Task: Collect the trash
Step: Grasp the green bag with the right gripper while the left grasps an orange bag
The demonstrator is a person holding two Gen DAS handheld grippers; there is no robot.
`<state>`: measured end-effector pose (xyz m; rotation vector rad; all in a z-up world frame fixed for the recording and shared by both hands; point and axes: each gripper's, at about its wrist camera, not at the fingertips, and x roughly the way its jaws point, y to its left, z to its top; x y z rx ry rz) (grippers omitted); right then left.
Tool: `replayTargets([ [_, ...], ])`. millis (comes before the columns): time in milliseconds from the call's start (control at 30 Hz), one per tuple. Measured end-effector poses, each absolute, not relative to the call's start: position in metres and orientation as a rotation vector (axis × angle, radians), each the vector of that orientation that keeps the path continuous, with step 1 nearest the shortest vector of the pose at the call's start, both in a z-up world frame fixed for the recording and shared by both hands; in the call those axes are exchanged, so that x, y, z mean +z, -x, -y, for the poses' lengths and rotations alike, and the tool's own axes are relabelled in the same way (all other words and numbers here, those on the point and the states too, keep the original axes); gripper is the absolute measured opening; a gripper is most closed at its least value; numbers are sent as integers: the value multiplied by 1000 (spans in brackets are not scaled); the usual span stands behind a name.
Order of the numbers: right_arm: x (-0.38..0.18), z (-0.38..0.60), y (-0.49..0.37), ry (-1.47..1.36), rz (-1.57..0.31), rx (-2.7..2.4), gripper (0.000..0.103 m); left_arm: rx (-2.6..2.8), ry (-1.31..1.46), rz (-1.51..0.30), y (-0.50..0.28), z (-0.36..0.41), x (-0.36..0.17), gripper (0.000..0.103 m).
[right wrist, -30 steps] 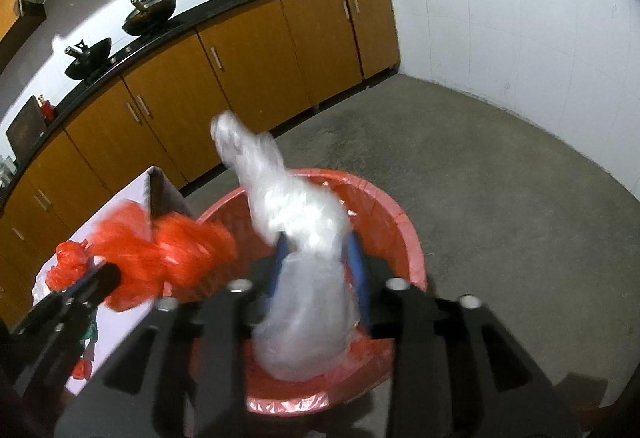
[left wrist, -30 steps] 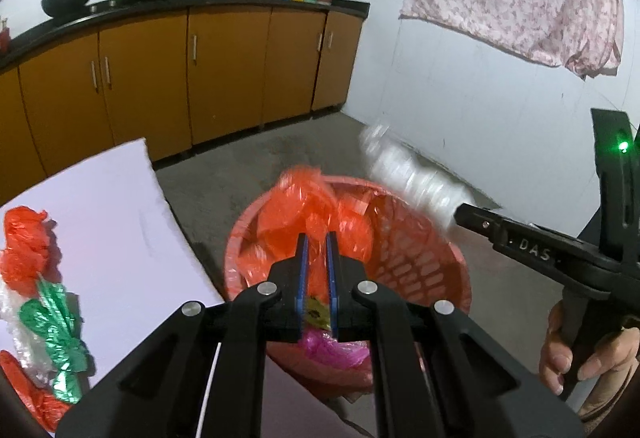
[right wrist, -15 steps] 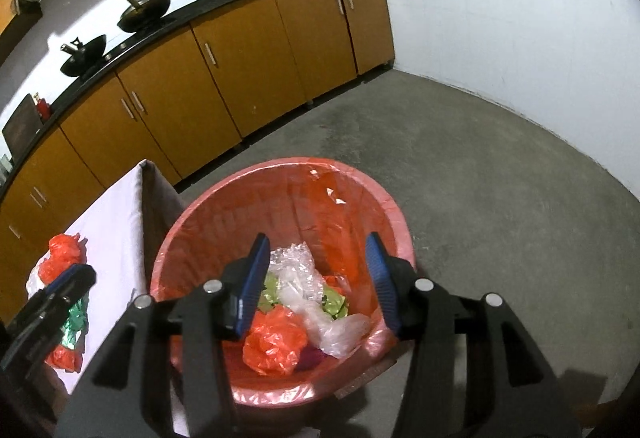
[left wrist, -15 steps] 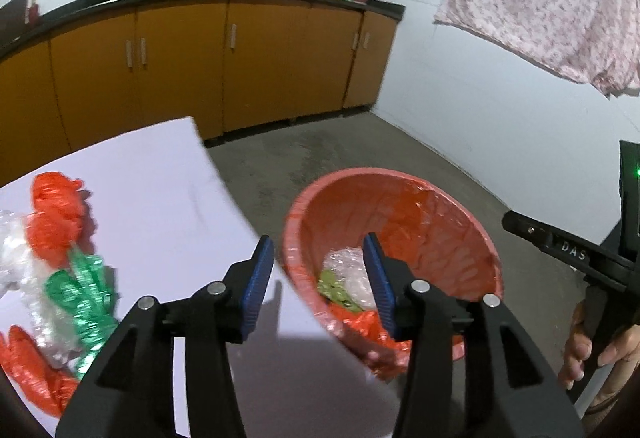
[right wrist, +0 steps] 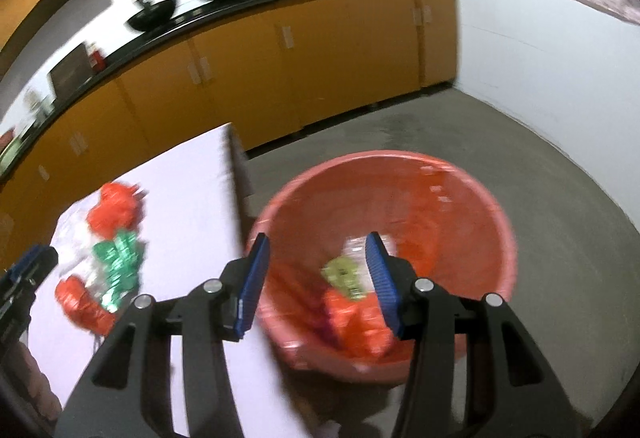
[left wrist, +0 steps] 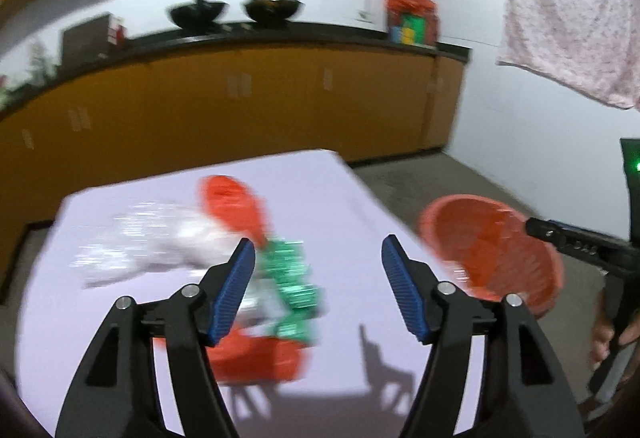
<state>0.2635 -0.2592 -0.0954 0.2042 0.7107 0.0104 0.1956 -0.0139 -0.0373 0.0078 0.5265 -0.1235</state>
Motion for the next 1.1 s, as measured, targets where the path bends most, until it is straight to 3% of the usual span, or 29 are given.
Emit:
replayTargets([
  [500,-113,83,-282,-97,-783,307,50,279,73,-535,-167,-141,-65,82],
  [867,-142,37,-315,-49,-850,315,50,246,129,-550,-168,-155,-78,90],
  [900,-145,35,-318,-42,-859,315,46,237,128,-552,-168,-153,-80,91],
  [933,-147,35,-321,-37,-867,320,34,228,128,-555,-169,-150,-80,91],
  [1100,-154,39,-320,-19,-870,321,29,168,122,-568,-174,-132,-83,93],
])
